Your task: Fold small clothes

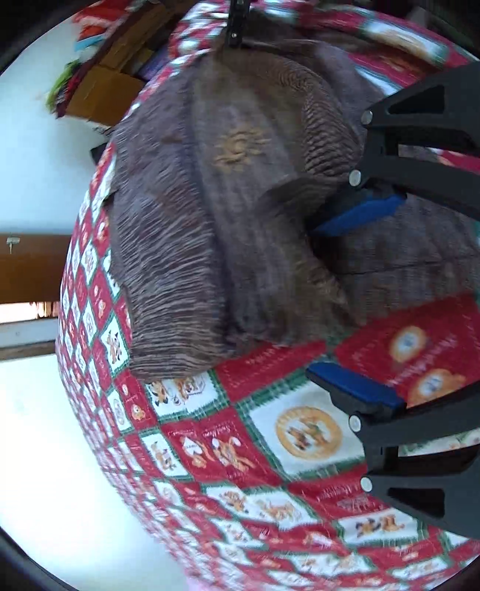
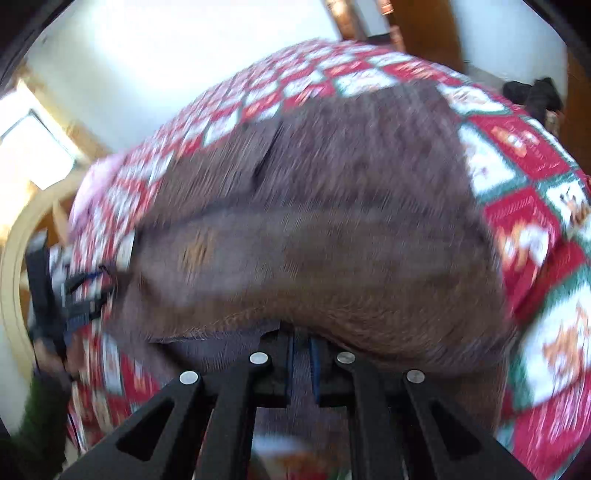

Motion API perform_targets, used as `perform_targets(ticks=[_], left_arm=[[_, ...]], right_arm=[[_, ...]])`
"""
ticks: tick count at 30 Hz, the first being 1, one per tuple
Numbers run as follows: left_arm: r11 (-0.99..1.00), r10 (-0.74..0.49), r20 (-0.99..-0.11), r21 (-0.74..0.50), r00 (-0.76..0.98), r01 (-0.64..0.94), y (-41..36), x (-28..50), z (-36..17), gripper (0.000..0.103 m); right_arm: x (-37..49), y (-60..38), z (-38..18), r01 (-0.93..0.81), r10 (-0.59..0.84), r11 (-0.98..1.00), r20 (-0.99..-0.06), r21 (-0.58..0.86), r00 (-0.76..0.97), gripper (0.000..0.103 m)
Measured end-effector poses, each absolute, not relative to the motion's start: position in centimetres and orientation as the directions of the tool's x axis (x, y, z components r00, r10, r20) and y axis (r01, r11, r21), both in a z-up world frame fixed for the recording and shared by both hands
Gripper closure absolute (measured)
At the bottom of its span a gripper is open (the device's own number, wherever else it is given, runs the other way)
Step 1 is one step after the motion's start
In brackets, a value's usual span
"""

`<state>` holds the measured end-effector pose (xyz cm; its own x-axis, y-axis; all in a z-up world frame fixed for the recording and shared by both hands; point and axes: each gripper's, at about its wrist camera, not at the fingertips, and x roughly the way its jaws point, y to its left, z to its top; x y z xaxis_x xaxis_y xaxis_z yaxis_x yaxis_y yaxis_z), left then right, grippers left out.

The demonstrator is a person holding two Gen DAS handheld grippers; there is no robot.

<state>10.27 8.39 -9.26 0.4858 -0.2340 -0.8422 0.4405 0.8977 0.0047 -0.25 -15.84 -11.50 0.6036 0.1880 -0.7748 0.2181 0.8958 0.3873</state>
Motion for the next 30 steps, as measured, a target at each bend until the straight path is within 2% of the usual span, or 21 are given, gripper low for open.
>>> perform_targets(ticks=[4,11,15,22,26,28,30], left_arm=[[0.911,-0.312,-0.839,-0.131,0.446,0.391,9.8,11.3,-9.2,0.03],[0.888,-0.365,-0.813,-0.158,0.453,0.432,11.6,10.6,-8.6,0.03],[0.884,-0.375,-0.805,-0.161,0.459,0.439,10.4,11.9,-8.8,0.03],[0.856,-0.422,-0.778,-0.173,0.465,0.488,7.4,11.5,-8.9,0.031],[0.861,-0.429,-0.79,-0.212,0.439,0.462,7.9,12.0,-9.9,0.045],[0.856,-0.445,-0.794,-0.24,0.414,0.458,8.1,11.9,-10.4,0.064],[0.858,-0.436,-0.791,-0.222,0.429,0.463,7.9,11.3,-10.5,0.065]], right_arm=[[-0.8,-18.1,-11.6,0.289,0.232,0.791,-0.702,0.539,0.673,0.096],[-5.3,-16.4,-11.3,0.258,0.173,0.861,-0.729,0.438,0.663,0.096],[-6.9,-16.1,-10.8,0.236,0.188,0.853,-0.695,0.466,0.694,0.096],[-7.2,-15.4,-10.0,0.223,0.191,0.857,-0.689,0.464,0.699,0.096],[-7.6,-15.6,-9.9,0.224,0.188,0.857,-0.688,0.463,0.701,0.096],[-7.7,-15.8,-10.0,0.232,0.185,0.854,-0.688,0.466,0.702,0.096],[-7.7,-16.0,-10.2,0.246,0.177,0.849,-0.691,0.467,0.7,0.096]])
